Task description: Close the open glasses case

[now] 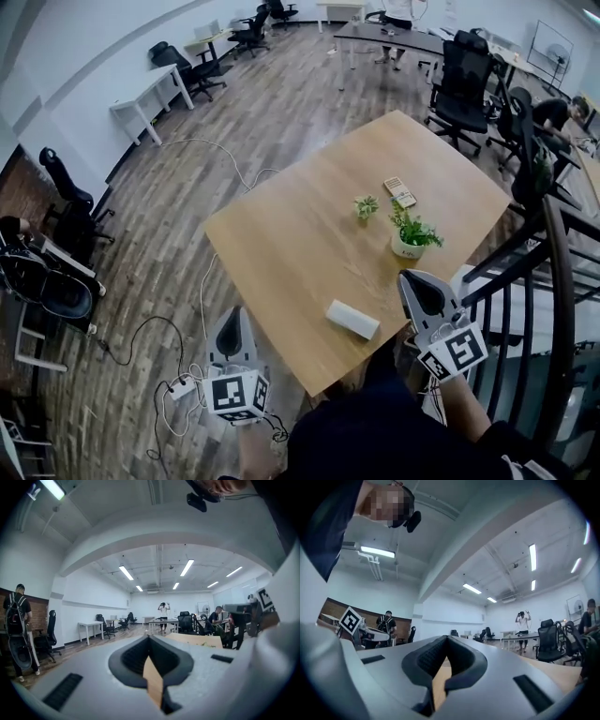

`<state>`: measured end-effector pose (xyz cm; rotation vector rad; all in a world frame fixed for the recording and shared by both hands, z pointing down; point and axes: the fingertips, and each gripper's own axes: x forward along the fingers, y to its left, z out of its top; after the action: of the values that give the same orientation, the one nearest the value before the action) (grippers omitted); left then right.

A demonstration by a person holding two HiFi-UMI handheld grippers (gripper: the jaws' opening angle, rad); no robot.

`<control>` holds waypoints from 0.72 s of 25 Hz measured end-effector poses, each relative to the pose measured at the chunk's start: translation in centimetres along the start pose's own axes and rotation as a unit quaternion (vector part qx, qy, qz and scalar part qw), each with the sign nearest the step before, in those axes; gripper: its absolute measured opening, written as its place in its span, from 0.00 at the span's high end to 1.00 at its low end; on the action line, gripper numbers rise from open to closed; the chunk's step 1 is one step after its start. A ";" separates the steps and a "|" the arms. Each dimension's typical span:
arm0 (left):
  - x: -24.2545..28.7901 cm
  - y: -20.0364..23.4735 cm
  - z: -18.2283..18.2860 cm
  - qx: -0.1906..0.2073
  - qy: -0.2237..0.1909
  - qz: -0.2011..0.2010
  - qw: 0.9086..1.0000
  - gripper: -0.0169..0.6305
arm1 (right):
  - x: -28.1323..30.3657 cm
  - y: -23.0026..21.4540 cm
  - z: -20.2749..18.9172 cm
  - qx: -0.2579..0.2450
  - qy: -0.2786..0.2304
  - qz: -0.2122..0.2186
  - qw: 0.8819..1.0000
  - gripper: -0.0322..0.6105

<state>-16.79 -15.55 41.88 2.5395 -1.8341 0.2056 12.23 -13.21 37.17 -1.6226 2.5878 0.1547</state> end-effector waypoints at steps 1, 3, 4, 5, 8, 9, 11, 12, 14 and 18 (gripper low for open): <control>0.4 -0.4 0.2 0.003 -0.004 -0.004 1.000 0.97 | -0.4 -0.3 1.0 -0.004 -0.009 -0.007 1.000 0.93; 1.1 -1.3 0.3 0.007 -0.007 -0.011 1.000 0.97 | -0.9 -0.9 2.1 -0.012 -0.018 -0.018 1.000 0.93; 1.4 -1.7 0.4 0.010 -0.007 -0.014 1.000 0.97 | -1.1 -1.1 2.4 -0.014 -0.019 -0.021 0.999 0.93; 1.7 -2.1 0.5 0.011 -0.007 -0.017 1.000 0.97 | -1.2 -1.4 2.5 -0.015 -0.020 -0.024 0.999 0.93; 2.3 -3.1 0.7 0.014 -0.009 -0.023 1.000 0.97 | -1.7 -2.3 2.5 -0.013 -0.020 -0.032 0.999 0.93; 2.4 -3.3 0.7 0.014 -0.009 -0.025 1.000 0.97 | -1.9 -2.5 2.4 -0.014 -0.019 -0.036 0.999 0.93; 2.5 -3.7 0.5 0.015 -0.008 -0.029 0.999 0.97 | -2.3 -2.7 2.2 -0.016 -0.016 -0.042 0.999 0.93; 2.6 -3.9 0.5 0.016 -0.008 -0.031 0.999 0.97 | -2.4 -2.8 2.2 -0.017 -0.014 -0.044 0.999 0.93; 2.7 -4.3 0.6 0.019 -0.008 -0.035 0.999 0.97 | -2.6 -3.0 2.2 -0.019 -0.013 -0.046 0.999 0.93; 2.7 -4.5 0.5 0.020 -0.007 -0.036 0.999 0.97 | -2.7 -3.0 2.1 -0.018 -0.010 -0.043 0.999 0.93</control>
<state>-11.67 -16.76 42.03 2.6343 -1.7579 0.2272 16.12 -11.82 35.32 -1.7309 2.5096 0.2103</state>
